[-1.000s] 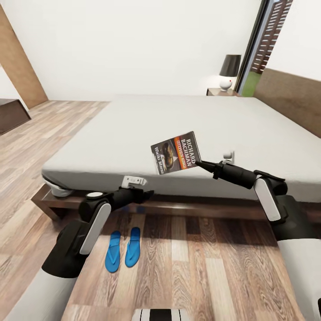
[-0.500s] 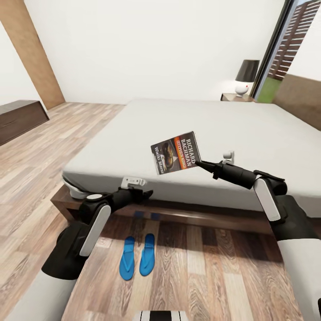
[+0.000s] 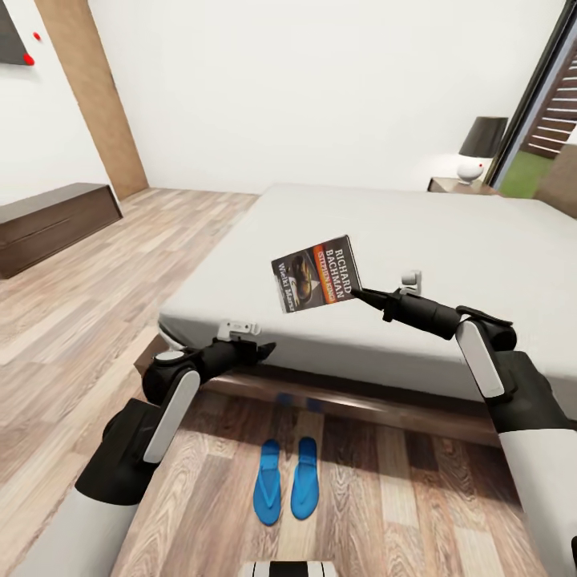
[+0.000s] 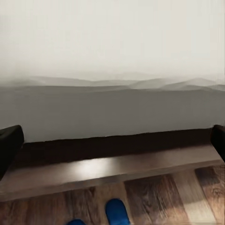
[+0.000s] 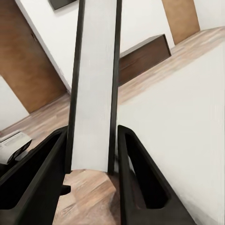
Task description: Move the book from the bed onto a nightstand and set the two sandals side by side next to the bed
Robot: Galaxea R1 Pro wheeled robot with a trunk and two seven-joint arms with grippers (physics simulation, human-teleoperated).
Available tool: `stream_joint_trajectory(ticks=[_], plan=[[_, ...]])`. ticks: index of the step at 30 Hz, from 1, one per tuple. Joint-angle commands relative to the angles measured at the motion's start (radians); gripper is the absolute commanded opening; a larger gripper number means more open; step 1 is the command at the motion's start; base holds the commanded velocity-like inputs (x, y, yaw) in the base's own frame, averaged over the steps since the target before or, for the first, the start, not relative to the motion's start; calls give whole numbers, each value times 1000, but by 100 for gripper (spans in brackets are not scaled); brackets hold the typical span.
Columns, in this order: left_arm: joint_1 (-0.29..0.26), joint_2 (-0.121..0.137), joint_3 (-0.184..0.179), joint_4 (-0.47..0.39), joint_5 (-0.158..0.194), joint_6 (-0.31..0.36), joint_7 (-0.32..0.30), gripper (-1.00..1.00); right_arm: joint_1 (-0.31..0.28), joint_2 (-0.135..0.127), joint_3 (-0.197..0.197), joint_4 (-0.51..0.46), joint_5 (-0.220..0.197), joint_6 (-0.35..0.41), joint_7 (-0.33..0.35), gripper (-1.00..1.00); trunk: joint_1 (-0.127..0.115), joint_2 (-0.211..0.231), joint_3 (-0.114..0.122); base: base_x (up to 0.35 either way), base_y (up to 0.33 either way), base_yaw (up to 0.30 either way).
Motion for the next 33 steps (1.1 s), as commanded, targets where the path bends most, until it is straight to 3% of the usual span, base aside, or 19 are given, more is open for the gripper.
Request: stream_joint_trajectory(ticks=[1,10,33], plan=[[-1,0,-1,0,-3,3,-3,100,-1,-1,1,-1,-10,7,-2,-100,0,0,1,-84,315,142],[0,1,0,0,-3,3,-3,100,-1,-1,1,-1,-10,7,-2,-100,0,0,13,-68,237,142],[6,0,-1,0,-3,3,-3,100,-1,-1,1,-1,-10,7,-2,-100,0,0,43,-2,8,160]])
